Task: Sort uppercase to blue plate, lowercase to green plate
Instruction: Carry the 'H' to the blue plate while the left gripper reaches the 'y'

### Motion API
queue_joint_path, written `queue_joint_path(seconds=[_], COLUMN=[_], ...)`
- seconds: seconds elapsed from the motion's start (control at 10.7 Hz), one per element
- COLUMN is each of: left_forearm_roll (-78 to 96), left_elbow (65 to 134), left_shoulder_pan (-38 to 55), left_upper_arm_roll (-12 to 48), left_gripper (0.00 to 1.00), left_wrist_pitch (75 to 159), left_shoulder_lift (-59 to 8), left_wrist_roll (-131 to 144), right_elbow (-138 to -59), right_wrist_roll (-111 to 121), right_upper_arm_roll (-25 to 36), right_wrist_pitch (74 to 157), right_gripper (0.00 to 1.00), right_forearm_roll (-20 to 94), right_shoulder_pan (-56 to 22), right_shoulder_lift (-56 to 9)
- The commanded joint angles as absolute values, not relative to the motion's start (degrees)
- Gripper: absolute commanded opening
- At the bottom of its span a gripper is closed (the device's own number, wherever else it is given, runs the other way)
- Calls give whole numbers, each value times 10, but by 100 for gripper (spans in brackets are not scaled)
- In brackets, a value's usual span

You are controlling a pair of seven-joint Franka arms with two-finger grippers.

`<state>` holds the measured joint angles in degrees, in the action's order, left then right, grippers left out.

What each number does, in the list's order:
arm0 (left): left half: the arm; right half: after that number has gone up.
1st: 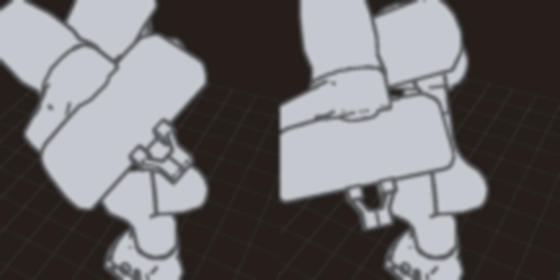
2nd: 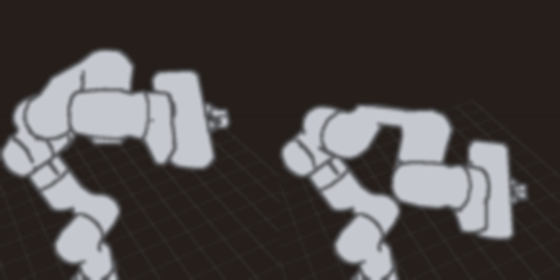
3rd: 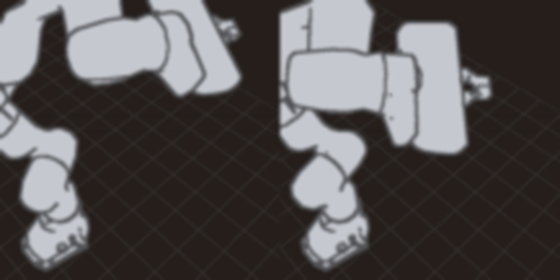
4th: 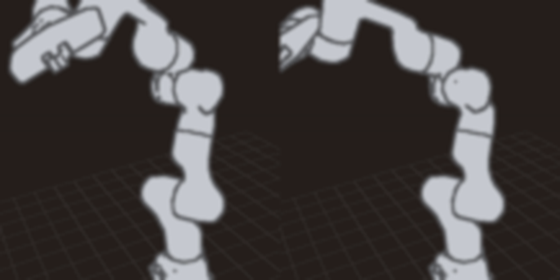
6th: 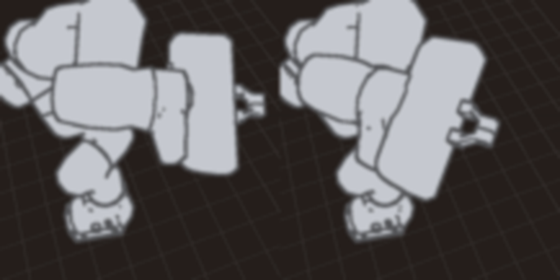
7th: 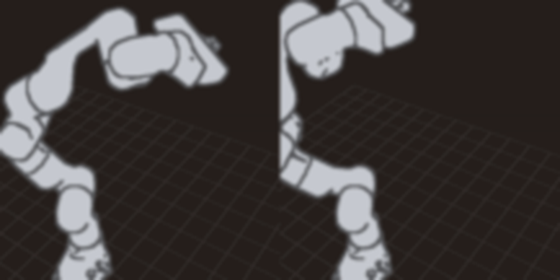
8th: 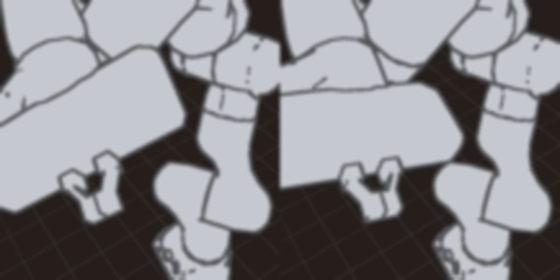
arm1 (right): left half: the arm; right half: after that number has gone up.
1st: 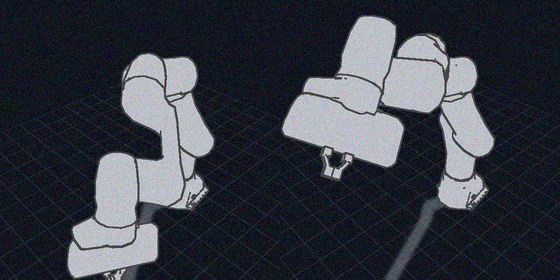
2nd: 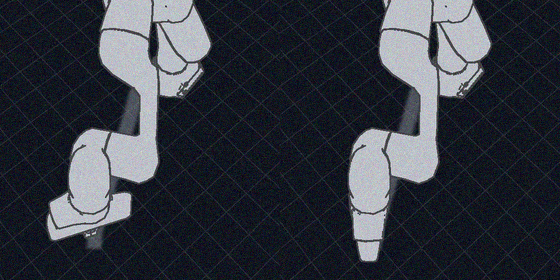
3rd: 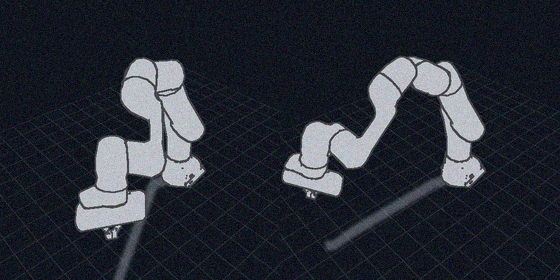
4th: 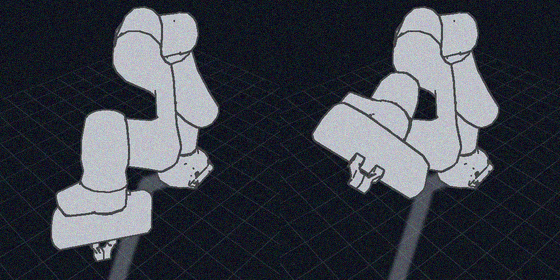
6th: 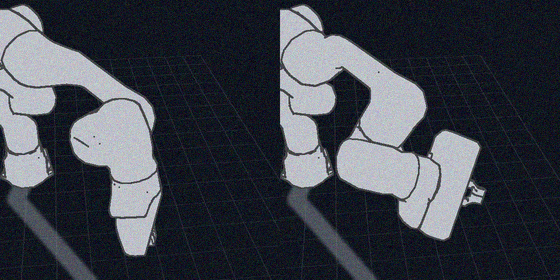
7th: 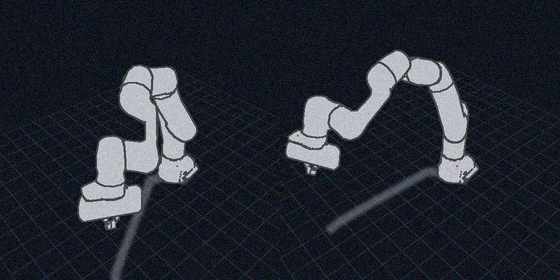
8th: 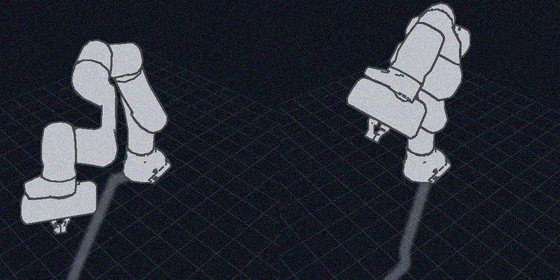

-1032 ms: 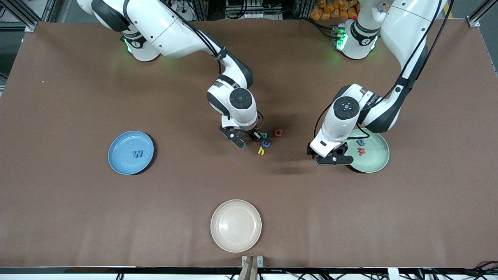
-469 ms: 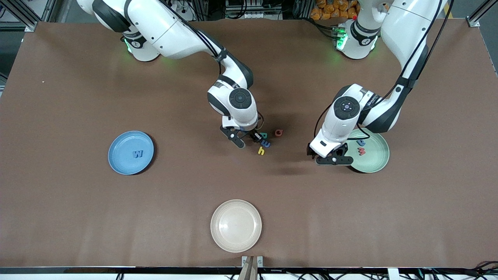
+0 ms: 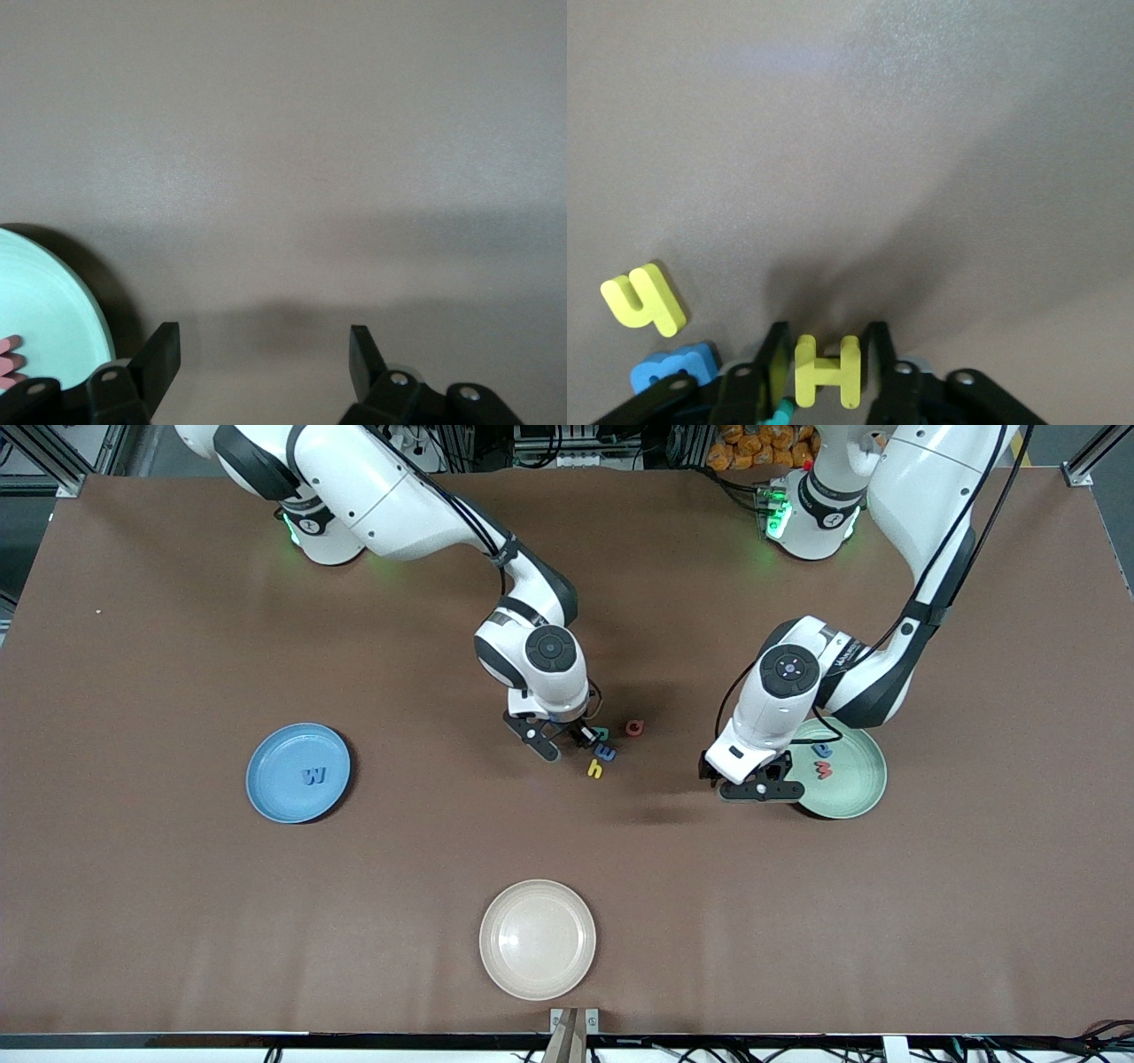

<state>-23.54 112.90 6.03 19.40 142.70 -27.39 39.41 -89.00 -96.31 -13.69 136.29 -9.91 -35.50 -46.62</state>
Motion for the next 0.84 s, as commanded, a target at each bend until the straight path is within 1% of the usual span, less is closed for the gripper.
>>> queue_joint_path(seconds=[0.0,0.09,0.19,0.38,0.47,0.66,0.75], left_forearm_roll=[-246,-246,-246,-243,-241,-241,-241], left_elbow=[1122,1122,1122,1118,1114,1102,1089], left_shoulder_pan=[61,62,62,62,65,83,98], left_upper_arm_roll=[197,197,197,197,197,197,197], left_gripper=[85,85,85,84,83,83,82], left_wrist_pitch=[1418,1418,1418,1418,1418,1418,1418], left_shoulder_lift=[-272,-272,-272,-272,-272,-274,-280], left_wrist_roll=[403,403,403,403,406,434,450], right_elbow=[-880,-879,-879,-882,-882,-898,-921], right_wrist_roll=[-979,-976,-967,-936,-917,-854,-821], right_upper_arm_roll=[-139,-139,-139,-141,-141,-155,-163], right_wrist_pitch=[1366,1366,1365,1345,1318,1263,1258], right_gripper=[17,5,0,0,0,0,0], right_forearm_roll=[-111,-111,-112,-107,-107,-101,-94], right_shoulder_pan=[-359,-358,-357,-345,-335,-289,-260], right_shoulder_lift=[-475,-475,-472,-446,-433,-380,-346])
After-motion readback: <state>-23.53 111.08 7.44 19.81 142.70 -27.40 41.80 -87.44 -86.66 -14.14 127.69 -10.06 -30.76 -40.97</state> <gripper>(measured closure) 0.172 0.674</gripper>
